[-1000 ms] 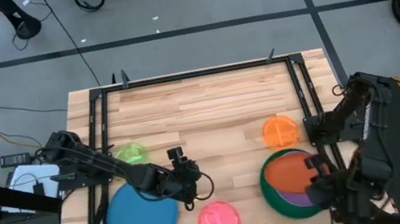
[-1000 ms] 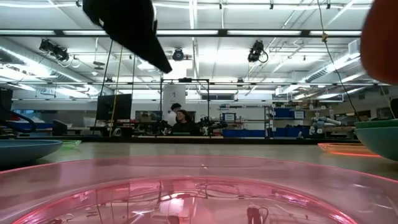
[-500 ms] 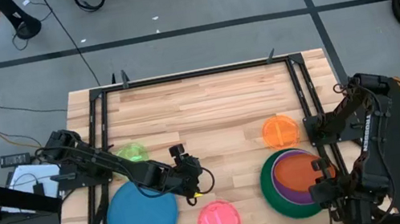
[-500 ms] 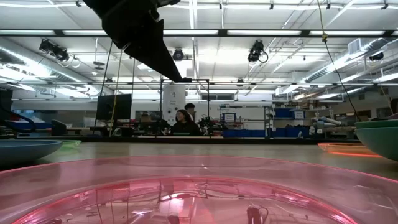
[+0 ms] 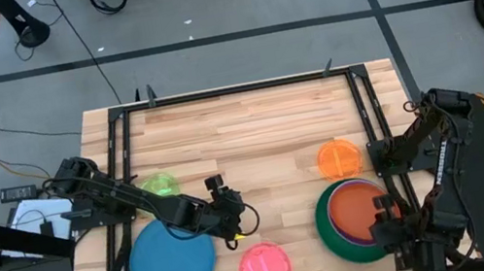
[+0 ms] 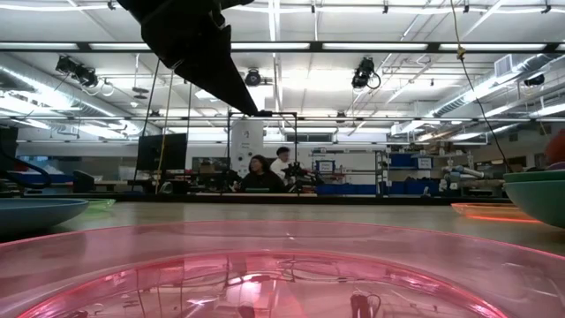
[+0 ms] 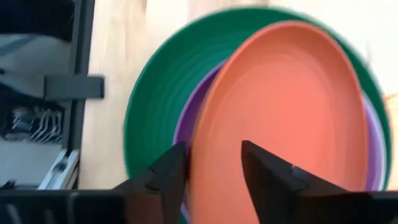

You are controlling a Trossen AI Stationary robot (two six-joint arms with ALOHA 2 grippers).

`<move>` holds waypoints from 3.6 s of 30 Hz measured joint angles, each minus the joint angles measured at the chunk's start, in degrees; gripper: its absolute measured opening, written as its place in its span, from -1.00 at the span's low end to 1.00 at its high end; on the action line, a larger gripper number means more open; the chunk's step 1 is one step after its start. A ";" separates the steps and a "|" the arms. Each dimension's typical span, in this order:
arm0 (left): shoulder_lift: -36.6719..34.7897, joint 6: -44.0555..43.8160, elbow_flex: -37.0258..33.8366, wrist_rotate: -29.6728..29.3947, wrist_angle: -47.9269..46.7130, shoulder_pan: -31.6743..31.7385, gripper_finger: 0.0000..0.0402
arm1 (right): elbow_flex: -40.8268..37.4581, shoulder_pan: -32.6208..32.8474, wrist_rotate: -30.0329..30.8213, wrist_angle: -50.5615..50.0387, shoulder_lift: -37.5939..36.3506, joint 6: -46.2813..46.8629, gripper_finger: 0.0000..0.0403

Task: Stack plastic plates
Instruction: Stack the orange plate on top of the purple plate, then put the stack of plates on top of the blue plate

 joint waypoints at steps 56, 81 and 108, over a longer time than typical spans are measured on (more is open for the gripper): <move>-3.30 -4.82 0.02 3.37 10.58 -9.11 -0.07 | 34.39 -8.73 -15.99 -8.33 31.66 7.47 0.08; -3.30 -19.54 0.02 4.00 2.05 -24.88 -0.07 | 34.08 -17.54 -15.82 -11.80 34.73 12.43 -0.03; -3.28 -19.25 0.02 3.89 2.29 -25.14 -0.07 | 26.89 -24.14 -16.22 -10.28 34.68 -1.16 -0.04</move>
